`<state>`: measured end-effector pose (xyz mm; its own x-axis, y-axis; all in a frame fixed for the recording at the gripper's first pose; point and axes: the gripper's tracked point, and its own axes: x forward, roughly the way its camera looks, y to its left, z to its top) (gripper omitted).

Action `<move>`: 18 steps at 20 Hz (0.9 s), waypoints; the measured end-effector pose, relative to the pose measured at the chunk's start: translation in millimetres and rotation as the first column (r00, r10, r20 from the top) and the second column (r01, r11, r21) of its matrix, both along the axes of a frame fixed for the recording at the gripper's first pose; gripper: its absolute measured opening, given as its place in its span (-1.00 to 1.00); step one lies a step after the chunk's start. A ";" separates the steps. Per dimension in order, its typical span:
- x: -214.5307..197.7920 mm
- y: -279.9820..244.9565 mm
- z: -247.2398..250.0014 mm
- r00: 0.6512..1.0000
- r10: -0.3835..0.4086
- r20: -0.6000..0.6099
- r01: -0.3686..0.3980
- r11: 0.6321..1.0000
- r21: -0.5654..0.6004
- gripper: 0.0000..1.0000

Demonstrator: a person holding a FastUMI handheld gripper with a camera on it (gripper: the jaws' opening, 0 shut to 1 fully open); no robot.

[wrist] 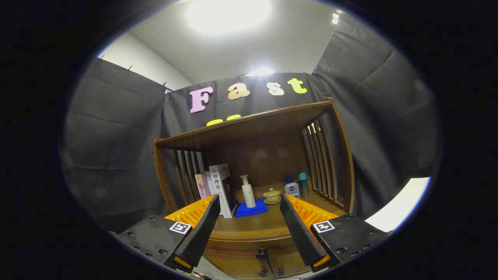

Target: Pull open the drawer, take out the items inside it, and place them on the countertop above the cabinet.

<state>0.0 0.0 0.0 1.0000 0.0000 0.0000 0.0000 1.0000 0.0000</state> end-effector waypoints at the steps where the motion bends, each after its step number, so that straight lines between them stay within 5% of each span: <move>1: 0.8 0.8 -0.5 1.000 0.004 -0.003 -0.004 1.000 -0.003 0.95; 18: -0.9 3.2 -3.6 1.000 0.021 -0.021 -0.022 1.000 -0.019 0.95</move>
<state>-0.9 3.2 -3.6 0.9995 0.0212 -0.0213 -0.0216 0.9996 -0.0188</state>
